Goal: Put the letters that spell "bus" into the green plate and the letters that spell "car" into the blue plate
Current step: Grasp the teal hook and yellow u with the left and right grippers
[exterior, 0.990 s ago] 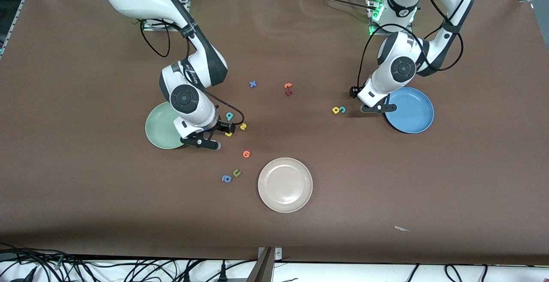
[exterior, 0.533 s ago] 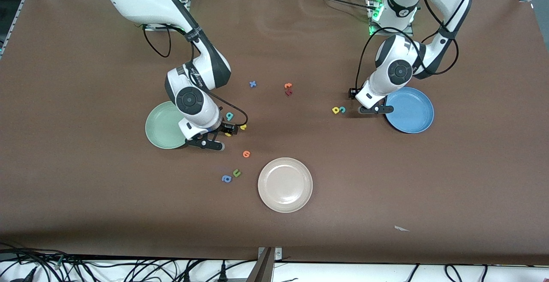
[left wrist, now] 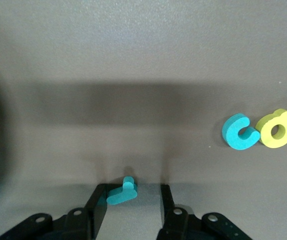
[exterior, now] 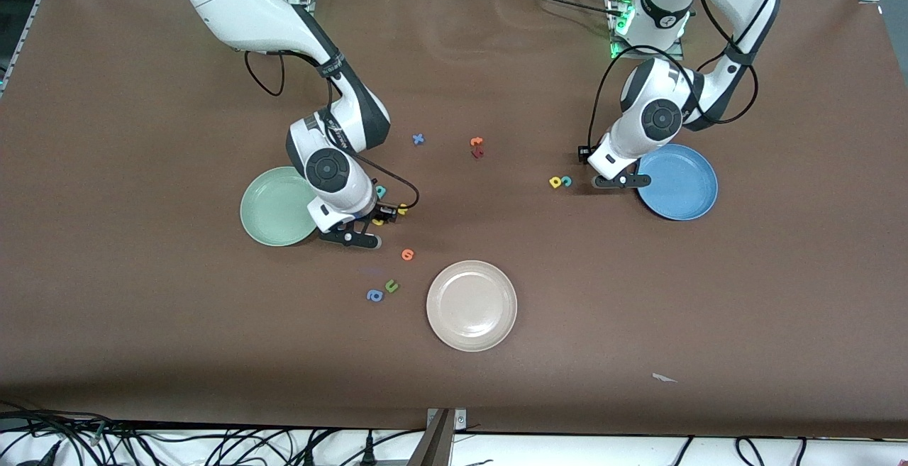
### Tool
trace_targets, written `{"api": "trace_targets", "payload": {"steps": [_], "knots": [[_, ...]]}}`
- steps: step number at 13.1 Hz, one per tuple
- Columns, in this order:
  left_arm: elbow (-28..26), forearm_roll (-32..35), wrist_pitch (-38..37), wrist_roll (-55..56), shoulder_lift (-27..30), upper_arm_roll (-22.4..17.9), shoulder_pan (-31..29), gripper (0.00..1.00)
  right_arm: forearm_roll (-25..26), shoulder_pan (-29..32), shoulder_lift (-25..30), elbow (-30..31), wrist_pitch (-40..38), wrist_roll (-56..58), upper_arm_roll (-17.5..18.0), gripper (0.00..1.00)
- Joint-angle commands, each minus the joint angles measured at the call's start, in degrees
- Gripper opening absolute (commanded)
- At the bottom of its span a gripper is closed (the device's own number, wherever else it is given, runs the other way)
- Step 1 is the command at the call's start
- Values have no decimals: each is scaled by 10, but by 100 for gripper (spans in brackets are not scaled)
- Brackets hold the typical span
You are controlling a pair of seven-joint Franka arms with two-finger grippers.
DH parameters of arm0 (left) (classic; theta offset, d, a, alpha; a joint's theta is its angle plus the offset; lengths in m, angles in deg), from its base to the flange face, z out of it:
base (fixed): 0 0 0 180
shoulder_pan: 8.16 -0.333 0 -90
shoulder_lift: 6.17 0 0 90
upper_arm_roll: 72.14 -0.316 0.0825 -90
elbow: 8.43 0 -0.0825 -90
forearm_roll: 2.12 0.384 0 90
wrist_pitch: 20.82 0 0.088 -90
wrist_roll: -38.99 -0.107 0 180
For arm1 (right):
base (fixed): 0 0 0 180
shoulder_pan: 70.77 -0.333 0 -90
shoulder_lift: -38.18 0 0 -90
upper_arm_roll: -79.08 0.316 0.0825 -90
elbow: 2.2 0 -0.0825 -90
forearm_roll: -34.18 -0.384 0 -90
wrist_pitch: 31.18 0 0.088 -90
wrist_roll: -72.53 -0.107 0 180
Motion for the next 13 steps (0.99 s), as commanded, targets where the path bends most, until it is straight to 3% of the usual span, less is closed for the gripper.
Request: {"api": "trace_targets", "payload": {"steps": [1,4,7,11,13], "knots": [[-5,17,8,5,1,-1,-2,34,-1,-7,-10,1,24,-7,-5,59],[-5,17,7,5,1,-1,-6,18,-1,-6,-10,9,25,-7,-6,49],[-5,17,5,5,2,-1,-6,4,0,-7,-11,8,24,-6,-6,20],[2,17,-5,6,29,-1,-6,0,2,-5,-4,1,16,1,-9,14],[19,16,-57,5,65,-2,-10,0,2,-3,10,1,12,2,-11,14]]}}
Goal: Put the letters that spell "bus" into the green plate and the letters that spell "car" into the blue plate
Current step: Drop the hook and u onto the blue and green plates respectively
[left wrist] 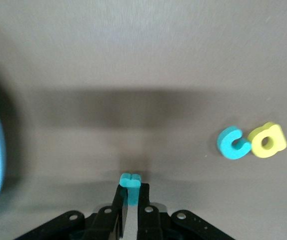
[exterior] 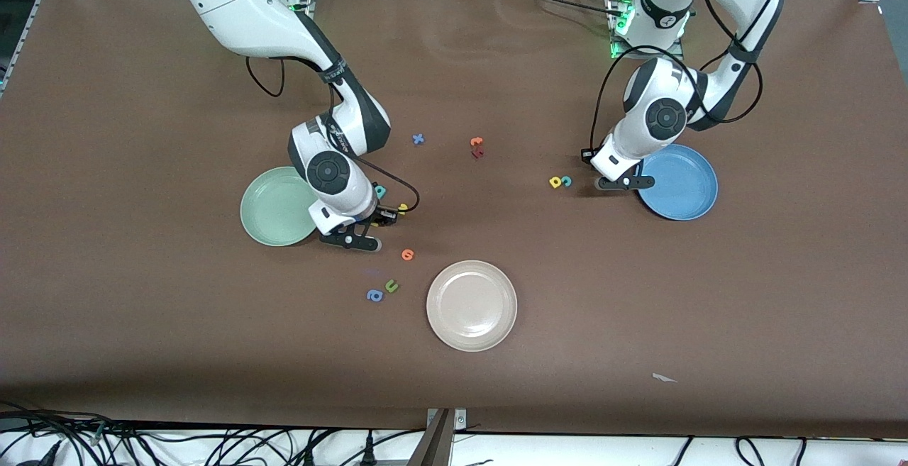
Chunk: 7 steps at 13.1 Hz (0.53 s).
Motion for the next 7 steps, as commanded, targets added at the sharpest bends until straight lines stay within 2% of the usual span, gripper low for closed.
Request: {"api": "trace_targets", "payload": {"steps": [1,5,7], "knots": [[25,16,-85,1,65,0,-17,0,2,-2,28,2,-10,4,-11,14],[110,18,-241,-102,71,-2,-93,0,3,-2,61,-13,-80,25,-42,14],[113,50,-253,-179,64,-1,-159,0,2,-1,85,-9,-145,86,-73,14]]}}
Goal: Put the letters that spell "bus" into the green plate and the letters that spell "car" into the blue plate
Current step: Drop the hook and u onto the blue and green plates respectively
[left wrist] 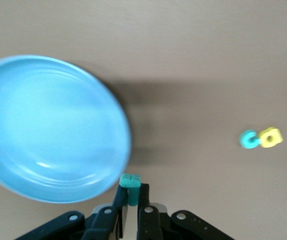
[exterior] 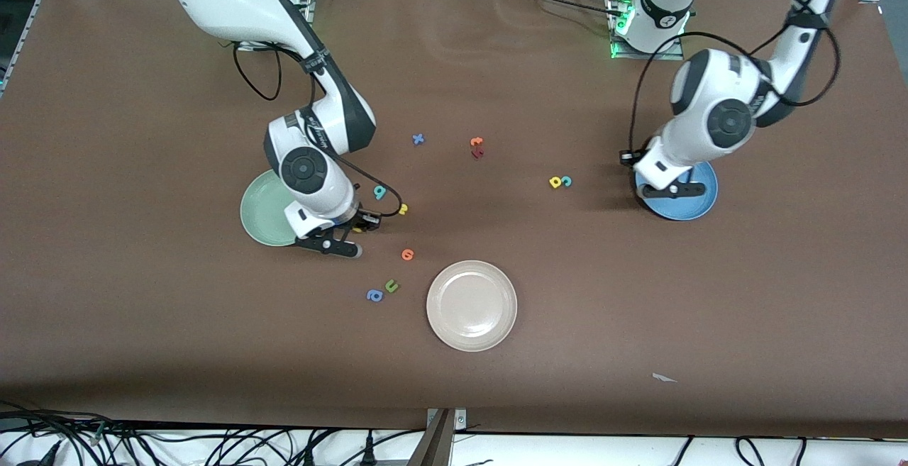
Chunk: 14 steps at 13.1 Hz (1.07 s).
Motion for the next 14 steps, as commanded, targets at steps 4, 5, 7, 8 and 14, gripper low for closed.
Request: {"api": "trace_targets", "payload": {"steps": [4,5,7,8,14], "knots": [[11,89,22,-61,-86,2,-88,0,1,0,66,61,-70,129,-76,14],[12,89,31,-61,-99,2,-89,0,1,0,68,78,-66,148,-84,14],[11,89,36,-61,-108,1,-90,0,1,0,68,110,-45,158,-92,15],[11,89,38,-61,-114,0,-92,0,1,0,67,128,-25,159,-92,15],[40,89,17,-60,-97,12,-95,100,-3,8,63,170,16,153,-92,100]]}}
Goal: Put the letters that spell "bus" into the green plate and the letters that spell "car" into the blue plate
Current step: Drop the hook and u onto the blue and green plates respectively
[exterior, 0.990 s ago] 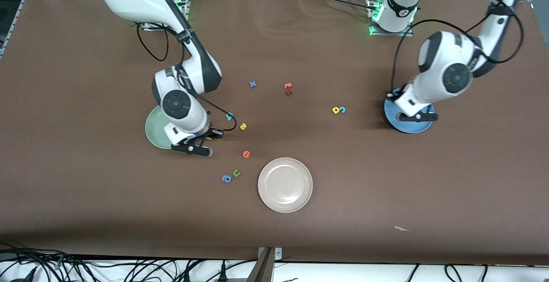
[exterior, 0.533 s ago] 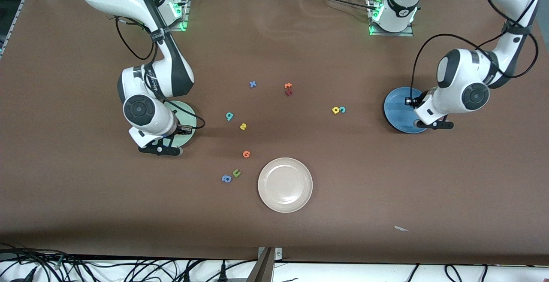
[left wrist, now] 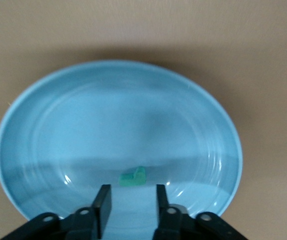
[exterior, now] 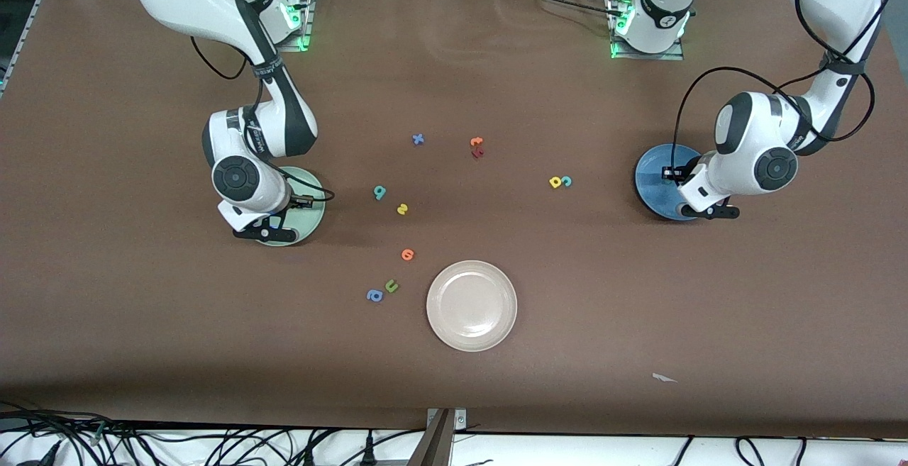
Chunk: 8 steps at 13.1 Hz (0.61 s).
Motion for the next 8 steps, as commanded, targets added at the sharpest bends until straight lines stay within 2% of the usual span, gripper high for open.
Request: {"api": "trace_targets", "payload": {"steps": [1,4,7,8], "knots": [[40,17,-51,10,22,30,1,100,-3,3,21,5,4,2,-1,100],[88,12,-116,103,24,101,1,100,-7,3,34,-60,-67,5,1,100],[88,11,-113,180,23,158,0,100,-9,-1,34,-143,-163,4,7,100],[83,6,-110,189,23,171,0,100,-11,-1,34,-160,-189,0,23,100]]}}
